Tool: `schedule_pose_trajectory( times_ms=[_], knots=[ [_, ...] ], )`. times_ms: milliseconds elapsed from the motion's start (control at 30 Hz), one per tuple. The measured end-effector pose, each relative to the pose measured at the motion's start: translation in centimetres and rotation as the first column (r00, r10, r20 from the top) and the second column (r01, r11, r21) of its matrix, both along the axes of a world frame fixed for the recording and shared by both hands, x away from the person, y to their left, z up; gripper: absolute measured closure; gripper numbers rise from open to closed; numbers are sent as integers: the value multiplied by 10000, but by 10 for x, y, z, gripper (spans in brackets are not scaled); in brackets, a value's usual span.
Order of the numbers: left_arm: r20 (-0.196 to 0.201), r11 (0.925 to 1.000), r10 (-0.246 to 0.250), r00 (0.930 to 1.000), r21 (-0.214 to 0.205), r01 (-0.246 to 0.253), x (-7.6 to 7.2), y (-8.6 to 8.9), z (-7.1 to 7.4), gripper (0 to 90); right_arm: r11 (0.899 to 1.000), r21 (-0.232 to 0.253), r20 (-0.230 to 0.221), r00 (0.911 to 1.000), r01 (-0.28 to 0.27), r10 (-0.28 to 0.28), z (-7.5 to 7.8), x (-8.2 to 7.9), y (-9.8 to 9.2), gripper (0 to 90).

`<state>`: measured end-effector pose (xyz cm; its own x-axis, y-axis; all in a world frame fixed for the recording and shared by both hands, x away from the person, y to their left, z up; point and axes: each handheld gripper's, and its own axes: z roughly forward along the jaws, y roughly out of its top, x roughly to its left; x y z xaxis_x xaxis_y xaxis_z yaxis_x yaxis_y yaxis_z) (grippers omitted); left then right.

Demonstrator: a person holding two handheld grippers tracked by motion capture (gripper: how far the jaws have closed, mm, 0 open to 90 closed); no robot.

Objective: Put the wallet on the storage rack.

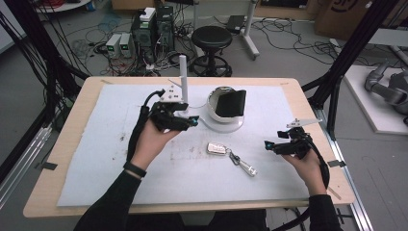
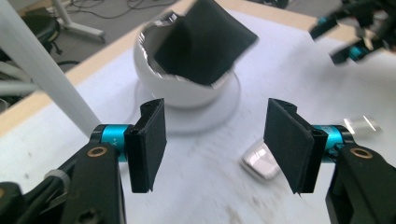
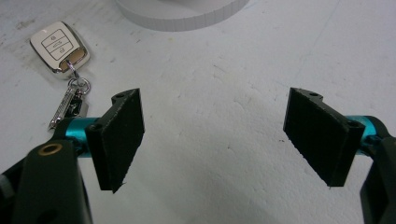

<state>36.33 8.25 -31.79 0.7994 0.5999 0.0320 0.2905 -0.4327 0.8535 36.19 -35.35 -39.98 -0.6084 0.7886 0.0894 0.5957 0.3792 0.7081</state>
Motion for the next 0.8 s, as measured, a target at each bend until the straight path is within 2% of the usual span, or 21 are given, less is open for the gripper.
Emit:
schedule_pose_trajectory(
  times_ms=[33, 100, 133, 200, 233, 300, 433, 533, 800],
  knots=[
    [-11, 9999, -61, 10000, 141, 61, -12, 8, -5, 381, 10000, -15, 24, 10000, -5, 5, 0, 0, 0, 208],
    [-65, 9997, -75, 10000, 220, 76, -17, 13, -8, 375, 10000, -19, 16, 10000, 3, -3, 0, 0, 0, 208],
    [-331, 9998, -83, 9994, 191, 90, -23, 20, -14, 356, 10000, -35, -2, 10000, 11, -11, 0, 0, 1, 208],
    [-468, 9999, -120, 9988, 113, 126, -26, 25, -19, 346, 10000, -33, -1, 10000, -45, 45, -1, 0, 1, 208],
    [-582, 9995, -97, 9983, 292, 114, -27, 30, -26, 345, 10000, -29, -1, 10000, -45, 45, -1, 0, 2, 208],
    [-686, 9993, 16, 9976, 376, 10, -26, 35, -29, 342, 10000, -45, -6, 10000, -55, 55, 0, 0, 2, 208],
    [-654, 9998, 85, 9978, 164, -75, -25, 40, -33, 336, 10000, -21, 3, 10000, -13, 13, 1, 0, 1, 208],
    [-749, 9998, -72, 9972, 200, 87, -23, 42, -37, 336, 10000, 37, 0, 10000, 47, -47, 1, -1, 0, 208],
    [-678, 10000, -32, 9977, 38, 35, -22, 48, -35, 335, 10000, 4, 41, 10000, 85, -85, 3, -1, 0, 208]
  ],
)
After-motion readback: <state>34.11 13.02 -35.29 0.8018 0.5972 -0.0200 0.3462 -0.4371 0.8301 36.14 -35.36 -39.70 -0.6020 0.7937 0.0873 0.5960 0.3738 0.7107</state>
